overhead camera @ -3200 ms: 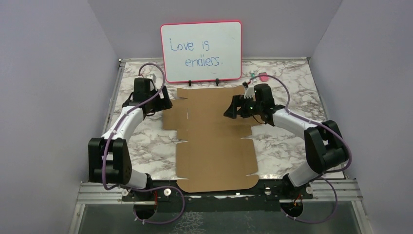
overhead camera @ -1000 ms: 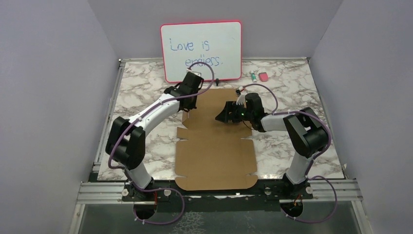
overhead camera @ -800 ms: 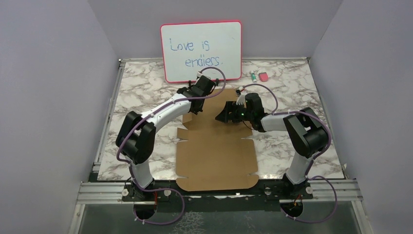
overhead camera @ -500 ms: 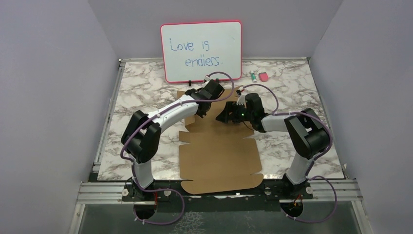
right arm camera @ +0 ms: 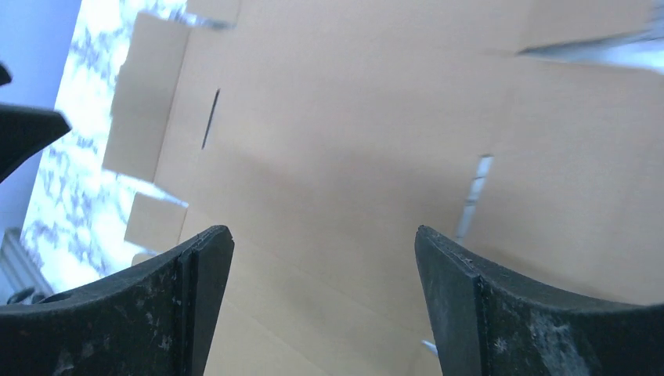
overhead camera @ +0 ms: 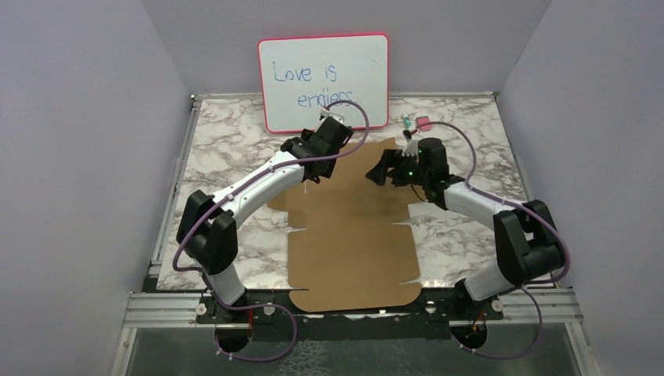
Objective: Fold the paper box
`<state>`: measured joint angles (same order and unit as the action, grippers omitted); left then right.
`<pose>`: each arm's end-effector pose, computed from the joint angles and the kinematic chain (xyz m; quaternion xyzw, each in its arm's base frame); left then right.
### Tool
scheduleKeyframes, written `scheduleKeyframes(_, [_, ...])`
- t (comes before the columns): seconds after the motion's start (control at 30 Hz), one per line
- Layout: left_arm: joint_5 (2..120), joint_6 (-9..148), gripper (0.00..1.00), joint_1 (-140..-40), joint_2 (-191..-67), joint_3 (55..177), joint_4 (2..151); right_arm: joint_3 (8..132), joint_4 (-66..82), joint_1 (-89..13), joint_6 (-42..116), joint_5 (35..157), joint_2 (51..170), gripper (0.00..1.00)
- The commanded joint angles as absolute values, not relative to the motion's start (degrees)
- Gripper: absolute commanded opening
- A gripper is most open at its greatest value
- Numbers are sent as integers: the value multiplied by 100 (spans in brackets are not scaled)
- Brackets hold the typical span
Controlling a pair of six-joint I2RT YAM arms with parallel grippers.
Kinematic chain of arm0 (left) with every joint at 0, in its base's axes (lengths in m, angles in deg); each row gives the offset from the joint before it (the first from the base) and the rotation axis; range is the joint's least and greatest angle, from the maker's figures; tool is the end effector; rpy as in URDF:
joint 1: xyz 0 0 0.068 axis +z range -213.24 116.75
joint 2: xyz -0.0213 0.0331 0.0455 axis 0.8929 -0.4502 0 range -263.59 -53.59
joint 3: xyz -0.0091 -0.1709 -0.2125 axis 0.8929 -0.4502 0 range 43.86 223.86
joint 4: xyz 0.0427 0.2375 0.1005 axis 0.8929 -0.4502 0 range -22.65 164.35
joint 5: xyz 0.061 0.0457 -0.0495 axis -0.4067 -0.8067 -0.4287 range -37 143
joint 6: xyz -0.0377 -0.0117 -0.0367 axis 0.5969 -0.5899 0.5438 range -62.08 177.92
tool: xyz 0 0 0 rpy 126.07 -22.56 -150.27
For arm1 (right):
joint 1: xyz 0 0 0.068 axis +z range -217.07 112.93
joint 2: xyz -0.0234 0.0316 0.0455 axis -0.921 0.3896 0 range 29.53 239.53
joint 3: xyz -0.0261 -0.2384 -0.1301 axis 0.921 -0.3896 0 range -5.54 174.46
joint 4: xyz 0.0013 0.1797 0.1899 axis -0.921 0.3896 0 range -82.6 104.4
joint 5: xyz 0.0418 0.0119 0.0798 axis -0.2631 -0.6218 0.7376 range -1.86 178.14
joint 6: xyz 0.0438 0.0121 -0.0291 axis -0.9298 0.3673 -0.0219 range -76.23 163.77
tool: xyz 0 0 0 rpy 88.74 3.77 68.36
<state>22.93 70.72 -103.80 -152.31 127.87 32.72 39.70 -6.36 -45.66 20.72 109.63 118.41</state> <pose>0.2928 -0.2271 0.2831 0.1488 0.9155 0.0963 0.3613 0.2992 0.1313 0.1984 -0.0812 0.8516 0.3356 0.3945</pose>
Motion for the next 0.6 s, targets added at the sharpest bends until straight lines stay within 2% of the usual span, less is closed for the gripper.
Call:
scheduleKeyframes(0.0, [3052,7022,64,-10127,-14691,12621,3873,4041,-110,-5121,2325,10750,11332,92])
scheduleKeyframes(0.2, [4185,7107,78,-9783,-14549,12336,4374,3865,60,-5971,2341,10653,11026,95])
scheduleKeyframes(0.37, [5193,7307,82,-9464,-14535,11860,4908,3772,-88,-6746,2140,11089,11114,93])
scheduleKeyframes(0.57, [6272,7705,83,-9044,-14685,11031,5666,3656,-400,-7277,2037,11557,11614,84])
